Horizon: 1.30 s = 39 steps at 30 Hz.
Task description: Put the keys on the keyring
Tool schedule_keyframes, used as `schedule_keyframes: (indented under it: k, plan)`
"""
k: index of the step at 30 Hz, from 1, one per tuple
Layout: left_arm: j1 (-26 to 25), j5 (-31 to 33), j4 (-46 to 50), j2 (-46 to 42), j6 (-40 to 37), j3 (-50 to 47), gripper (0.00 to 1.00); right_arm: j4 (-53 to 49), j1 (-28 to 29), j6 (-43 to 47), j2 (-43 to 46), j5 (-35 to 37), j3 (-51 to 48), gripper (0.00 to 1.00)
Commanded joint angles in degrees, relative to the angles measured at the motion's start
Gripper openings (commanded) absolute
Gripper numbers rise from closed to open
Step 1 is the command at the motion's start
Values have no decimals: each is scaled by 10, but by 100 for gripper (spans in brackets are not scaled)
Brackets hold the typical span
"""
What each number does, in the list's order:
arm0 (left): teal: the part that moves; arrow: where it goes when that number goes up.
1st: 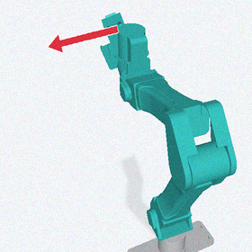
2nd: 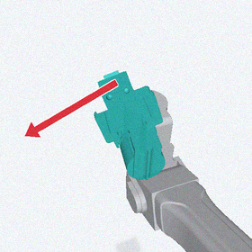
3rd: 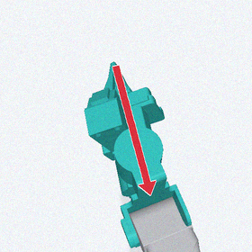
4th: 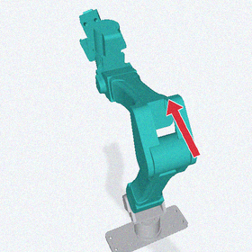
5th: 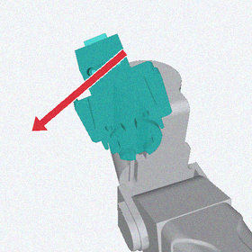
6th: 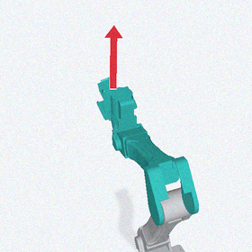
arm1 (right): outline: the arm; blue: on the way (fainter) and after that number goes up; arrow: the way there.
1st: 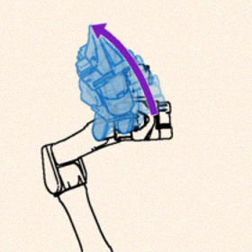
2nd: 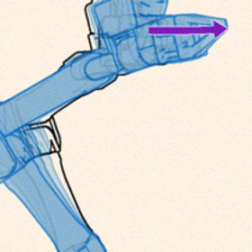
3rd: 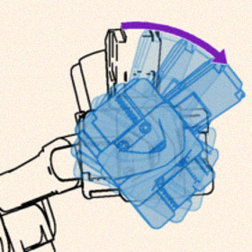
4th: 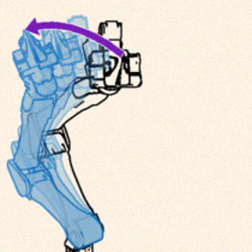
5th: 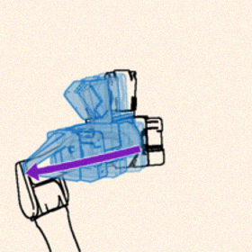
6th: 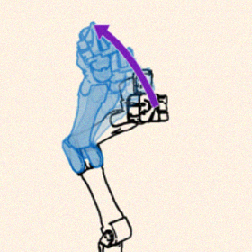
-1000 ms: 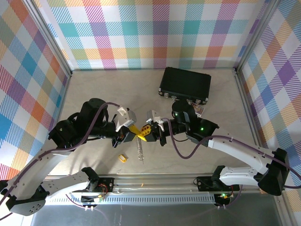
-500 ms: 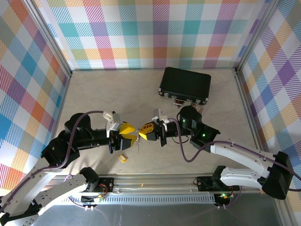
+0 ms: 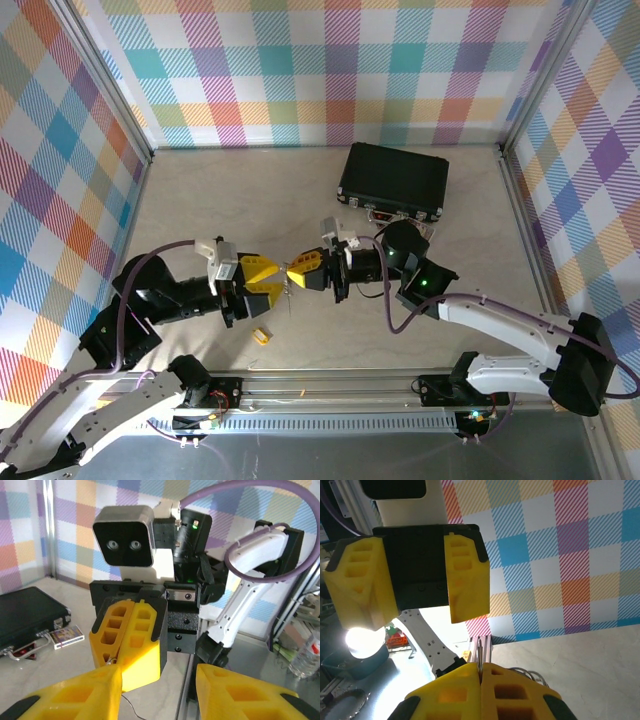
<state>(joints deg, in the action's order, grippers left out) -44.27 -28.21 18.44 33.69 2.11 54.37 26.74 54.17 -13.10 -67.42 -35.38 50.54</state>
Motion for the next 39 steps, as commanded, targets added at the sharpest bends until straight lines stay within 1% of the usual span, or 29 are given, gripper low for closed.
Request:
schedule_keyframes:
  k: [1, 4, 5, 6, 7, 11, 13, 14, 15, 16, 20, 21, 23, 25, 29, 39]
  plan:
    - [-7, 26, -38, 16, 14, -5, 46, 10, -1, -18, 6, 8, 32, 0]
    - [-8, 5, -30, 44, 13, 5, 46, 17, 0, -5, 29, 26, 10, 0]
    - [-8, 2, -14, 49, 15, 6, 46, 27, 0, 0, 39, 35, 0, 0]
    - [-8, -2, -20, 52, 22, 5, 46, 35, 0, 2, 50, 44, -10, 0]
    - [-8, -7, -47, 52, 35, 2, 47, 38, 0, 4, 60, 47, -15, 0]
    - [-8, -30, -111, 60, 75, -6, 56, -24, 0, 26, 97, 58, -11, 0]
    - [-7, -43, -128, 63, 83, -10, 62, -51, 0, 35, 120, 74, -19, 0]
    - [-7, -47, -133, 65, 84, -12, 72, -58, -1, 36, 127, 76, -22, 0]
    - [-8, -45, -133, 69, 83, -12, 95, -63, -2, 36, 135, 77, -25, 0]
    - [-8, -43, -126, 74, 81, -9, 100, -70, -3, 36, 139, 75, -27, 0]
    - [-7, -36, -119, 84, 74, -10, 100, -101, -8, 29, 141, 75, -28, 0]
    - [-8, -30, -120, 82, 72, -14, 100, -93, -10, 26, 143, 75, -35, 0]
    - [-8, -27, -112, 77, 68, -14, 95, -49, -16, 8, 147, 72, -58, 0]
    - [-8, -29, -110, 79, 73, -11, 87, -11, -18, -4, 148, 64, -74, 0]
    - [-8, -53, -117, 79, 84, -6, 79, 49, -18, -21, 145, 31, -95, 0]
    - [-8, -80, -119, 47, 67, -23, 60, 104, -18, -56, 116, -30, -93, 0]
